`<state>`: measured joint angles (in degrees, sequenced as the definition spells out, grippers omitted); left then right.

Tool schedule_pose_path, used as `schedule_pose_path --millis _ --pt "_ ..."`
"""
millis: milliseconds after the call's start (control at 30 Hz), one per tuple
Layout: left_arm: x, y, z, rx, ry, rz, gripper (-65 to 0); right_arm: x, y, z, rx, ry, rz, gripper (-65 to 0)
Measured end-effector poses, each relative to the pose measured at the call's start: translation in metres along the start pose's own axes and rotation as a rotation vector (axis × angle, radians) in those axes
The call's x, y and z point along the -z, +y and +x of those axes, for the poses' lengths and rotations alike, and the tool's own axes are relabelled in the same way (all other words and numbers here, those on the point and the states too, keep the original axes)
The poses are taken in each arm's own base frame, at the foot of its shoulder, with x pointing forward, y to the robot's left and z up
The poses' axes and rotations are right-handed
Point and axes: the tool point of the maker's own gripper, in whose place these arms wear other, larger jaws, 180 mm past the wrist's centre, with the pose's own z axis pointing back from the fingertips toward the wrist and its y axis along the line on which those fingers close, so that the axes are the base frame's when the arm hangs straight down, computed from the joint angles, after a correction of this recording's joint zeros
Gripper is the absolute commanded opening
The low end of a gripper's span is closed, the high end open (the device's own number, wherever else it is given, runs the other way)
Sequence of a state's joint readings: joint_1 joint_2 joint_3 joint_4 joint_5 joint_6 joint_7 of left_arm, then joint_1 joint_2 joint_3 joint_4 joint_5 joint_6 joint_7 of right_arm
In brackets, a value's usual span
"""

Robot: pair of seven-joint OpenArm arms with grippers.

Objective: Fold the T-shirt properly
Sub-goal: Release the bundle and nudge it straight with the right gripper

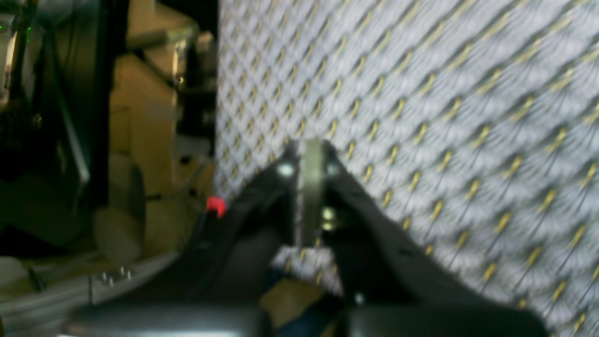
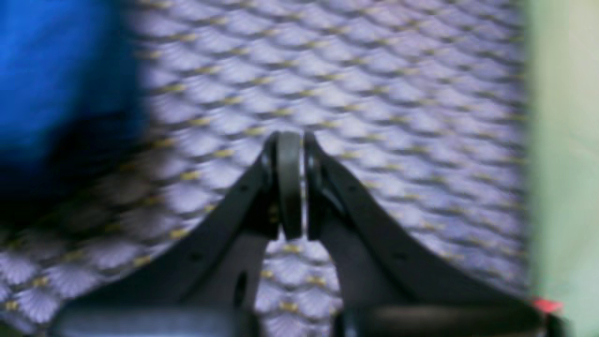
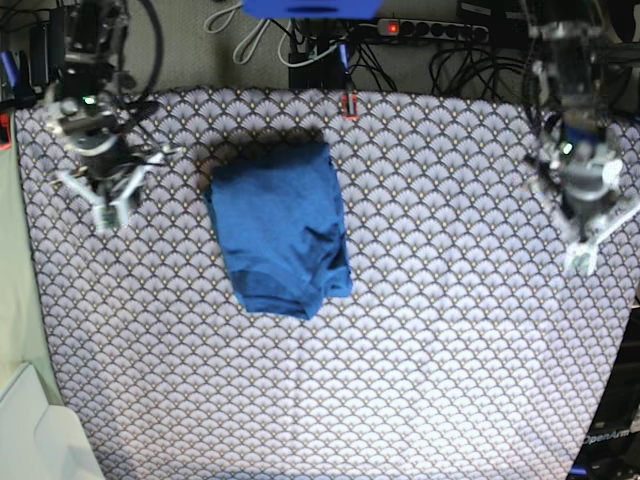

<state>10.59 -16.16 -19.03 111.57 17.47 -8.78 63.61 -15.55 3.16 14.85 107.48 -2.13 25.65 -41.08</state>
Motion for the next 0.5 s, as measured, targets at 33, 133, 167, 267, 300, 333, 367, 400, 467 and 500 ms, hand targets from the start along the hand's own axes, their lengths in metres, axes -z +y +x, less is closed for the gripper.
schedule_pose_path --millis 33,133,167,267,300,333,367,400,467,500 --pt "-0.002 0.009 -0.014 -0.004 0.026 0.02 -64.7 0.005 0.006 -0.006 0.013 0.02 0.019 -65.0" --pt "-0.01 0.022 -0.056 0.011 0.112 0.053 -64.8 0.019 0.016 -0.015 0.018 0.062 0.048 -65.0" --pt "-0.012 0.022 -0.069 0.023 0.142 0.052 -64.8 0.023 0.021 -0.015 0.016 0.063 0.065 -65.0" --pt "-0.018 0.009 -0.09 0.035 0.131 0.014 -64.8 0.025 0.045 -0.012 -0.011 0.055 0.125 -65.0" --pt "-0.021 0.004 -0.097 0.031 0.119 0.003 -64.8 0.024 0.054 -0.015 -0.026 0.063 0.147 -65.0" --pt "-0.025 -0.001 -0.111 0.026 0.145 -0.008 -64.8 0.023 0.065 -0.018 -0.039 0.071 0.175 -65.0" --pt "-0.028 -0.004 -0.122 0.024 0.162 -0.016 -64.8 0.022 0.075 -0.022 -0.046 0.079 0.199 -65.0" --pt "-0.031 -0.006 -0.13 0.023 0.173 -0.02 -64.8 0.021 0.084 -0.024 -0.055 0.083 0.219 -65.0" --pt "-0.032 -0.01 -0.132 0.017 0.174 -0.029 -64.8 0.019 0.095 -0.026 -0.069 0.088 0.247 -65.0" --pt "-0.032 -0.011 -0.13 0.015 0.165 -0.029 -64.8 0.018 0.1 -0.027 -0.073 0.089 0.258 -65.0"
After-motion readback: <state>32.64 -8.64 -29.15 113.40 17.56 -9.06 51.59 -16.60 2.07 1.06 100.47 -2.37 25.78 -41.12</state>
